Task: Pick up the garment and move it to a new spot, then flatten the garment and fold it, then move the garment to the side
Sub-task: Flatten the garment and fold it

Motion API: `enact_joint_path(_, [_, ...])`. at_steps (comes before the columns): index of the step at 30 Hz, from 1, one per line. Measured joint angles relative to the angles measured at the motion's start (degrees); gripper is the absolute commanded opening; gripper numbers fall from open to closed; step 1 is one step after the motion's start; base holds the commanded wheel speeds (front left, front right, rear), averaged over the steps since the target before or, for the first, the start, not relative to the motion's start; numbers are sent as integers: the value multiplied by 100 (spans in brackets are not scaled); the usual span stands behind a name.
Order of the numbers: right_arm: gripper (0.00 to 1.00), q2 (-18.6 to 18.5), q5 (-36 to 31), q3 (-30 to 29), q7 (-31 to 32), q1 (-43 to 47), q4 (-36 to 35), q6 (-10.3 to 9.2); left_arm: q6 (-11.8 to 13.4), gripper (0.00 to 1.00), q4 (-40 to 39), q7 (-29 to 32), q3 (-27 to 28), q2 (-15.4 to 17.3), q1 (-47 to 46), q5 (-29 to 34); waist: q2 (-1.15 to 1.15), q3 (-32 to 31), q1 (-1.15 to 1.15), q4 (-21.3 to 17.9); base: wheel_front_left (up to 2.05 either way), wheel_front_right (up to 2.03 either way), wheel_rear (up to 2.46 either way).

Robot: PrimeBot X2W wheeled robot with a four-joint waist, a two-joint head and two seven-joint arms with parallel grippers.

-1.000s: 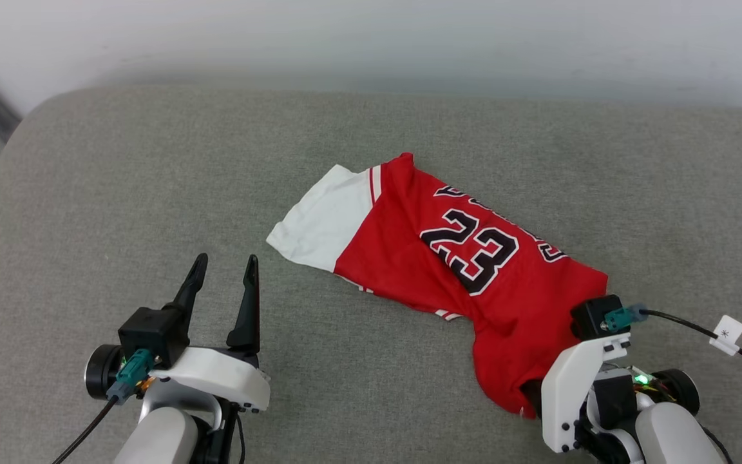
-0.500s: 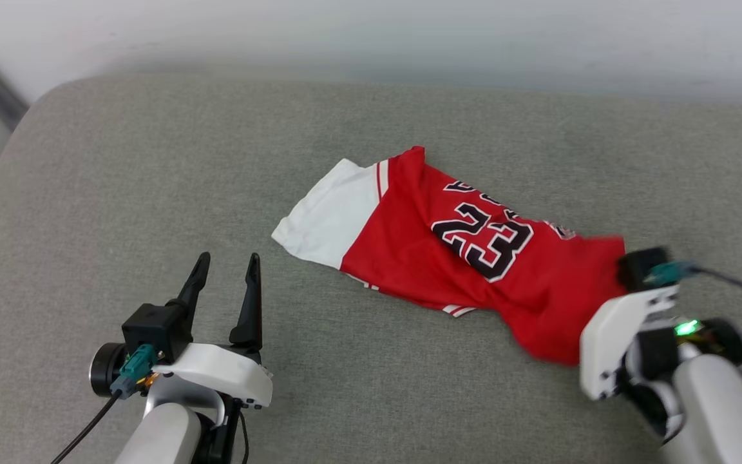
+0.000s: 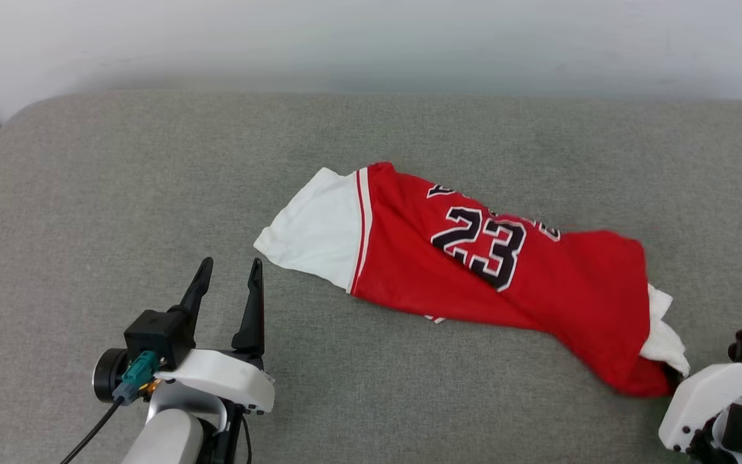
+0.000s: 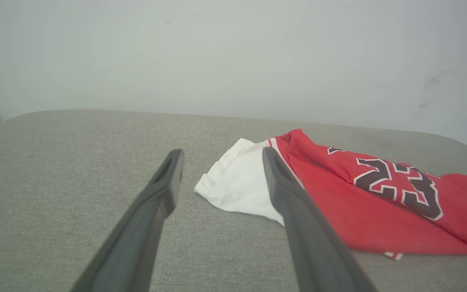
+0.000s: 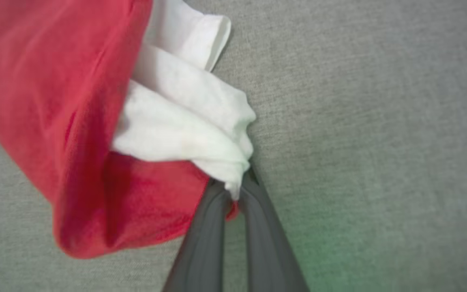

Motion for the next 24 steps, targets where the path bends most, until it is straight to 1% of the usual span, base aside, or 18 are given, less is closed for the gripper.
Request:
enact_joint_path(2, [0,42,74,-98,-244,-38,286,3,-1,100,7,0,27,-7,7,5,0,-2,-1,-20,0,0,0])
enact_joint_path(3, [6,60,76,-109,-390,-58,398,4,-2,100,16,0,44,-3,15,7,0,-11,-1,-34,0,0,0])
enact_joint_path(4, [75,81,129,-110,-538,-79,485,3,-2,100,24,0,62,-1,24,12,0,-19,-1,-50,0,0,0])
enact_joint_path(5, [100,104,197,-109,-725,-88,560,3,-3,100,27,0,70,0,26,16,0,-28,0,-66,0,0,0])
enact_joint_path(8, [100,160,349,-32,-1271,-91,572,2,-7,100,34,0,79,-10,47,37,0,-72,0,-107,0,0,0])
enact_joint_path(11, [100,174,482,3,-1694,-53,313,-3,-7,100,46,-1,83,-8,122,55,0,-154,0,-134,0,0,0])
enact_joint_path(14, [100,158,572,48,-1798,30,-73,-4,-1,100,51,-1,100,-4,160,55,0,-268,0,-155,0,0,0])
enact_joint_path(16, [100,123,614,70,-1625,91,-332,-3,4,100,52,0,102,-4,240,53,0,-351,0,-170,0,0,0])
enact_joint_path(18, [100,69,658,120,-1296,122,-519,-4,8,100,54,-1,102,-3,279,44,0,-426,-1,-183,0,0,0])
enact_joint_path(21, [100,-53,732,250,-579,75,-651,-4,23,100,37,0,87,-2,279,37,0,-482,-1,-191,0,0,0])
enact_joint_path(24, [100,-183,832,376,242,-176,-615,-4,16,100,5,21,41,-3,268,40,0,-464,-1,-147,0,0,0])
